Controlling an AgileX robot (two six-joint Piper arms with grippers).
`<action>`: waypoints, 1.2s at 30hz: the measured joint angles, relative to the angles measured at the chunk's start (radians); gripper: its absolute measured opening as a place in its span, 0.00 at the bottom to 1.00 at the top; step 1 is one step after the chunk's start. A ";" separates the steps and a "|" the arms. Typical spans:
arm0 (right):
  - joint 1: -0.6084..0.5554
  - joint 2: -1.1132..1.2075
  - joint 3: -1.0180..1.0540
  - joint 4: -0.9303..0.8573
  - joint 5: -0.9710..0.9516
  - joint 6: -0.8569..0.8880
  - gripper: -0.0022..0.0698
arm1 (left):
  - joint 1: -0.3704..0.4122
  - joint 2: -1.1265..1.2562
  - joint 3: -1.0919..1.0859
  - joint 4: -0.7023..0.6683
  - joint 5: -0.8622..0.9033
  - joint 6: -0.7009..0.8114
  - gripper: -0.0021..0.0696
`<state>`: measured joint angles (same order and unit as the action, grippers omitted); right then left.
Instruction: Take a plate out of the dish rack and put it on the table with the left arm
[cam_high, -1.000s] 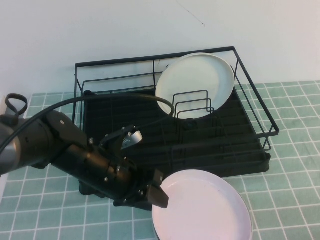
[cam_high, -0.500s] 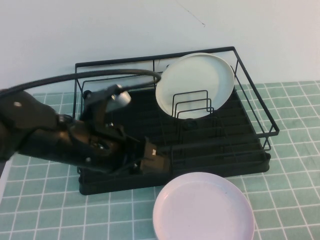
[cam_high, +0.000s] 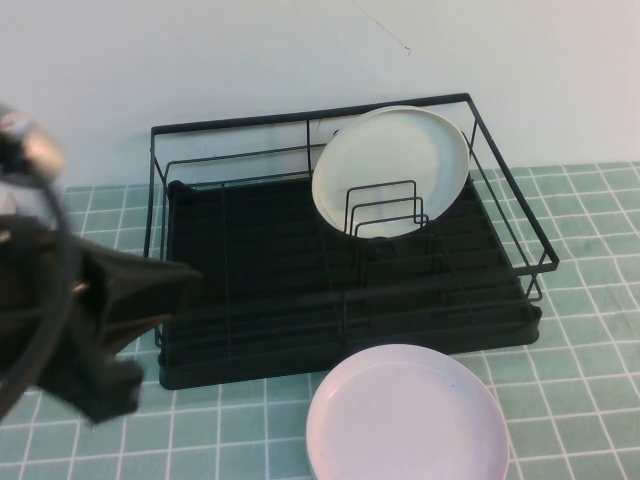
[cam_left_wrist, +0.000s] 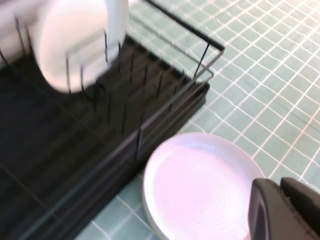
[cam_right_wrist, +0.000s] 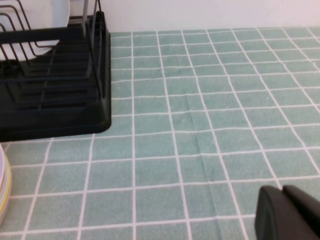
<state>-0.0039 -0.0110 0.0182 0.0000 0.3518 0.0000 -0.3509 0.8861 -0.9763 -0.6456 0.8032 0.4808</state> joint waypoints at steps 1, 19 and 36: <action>0.000 0.000 0.000 0.000 0.000 0.000 0.03 | 0.000 -0.026 0.000 0.015 0.009 0.000 0.05; 0.000 0.000 0.000 0.000 0.000 0.000 0.03 | 0.000 -0.185 0.002 0.081 0.049 0.000 0.03; 0.000 0.000 0.000 0.000 0.000 0.000 0.03 | 0.109 -0.323 0.148 0.142 0.026 0.004 0.03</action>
<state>-0.0039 -0.0110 0.0182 0.0000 0.3518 0.0000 -0.2422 0.5633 -0.8278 -0.5033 0.8291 0.4845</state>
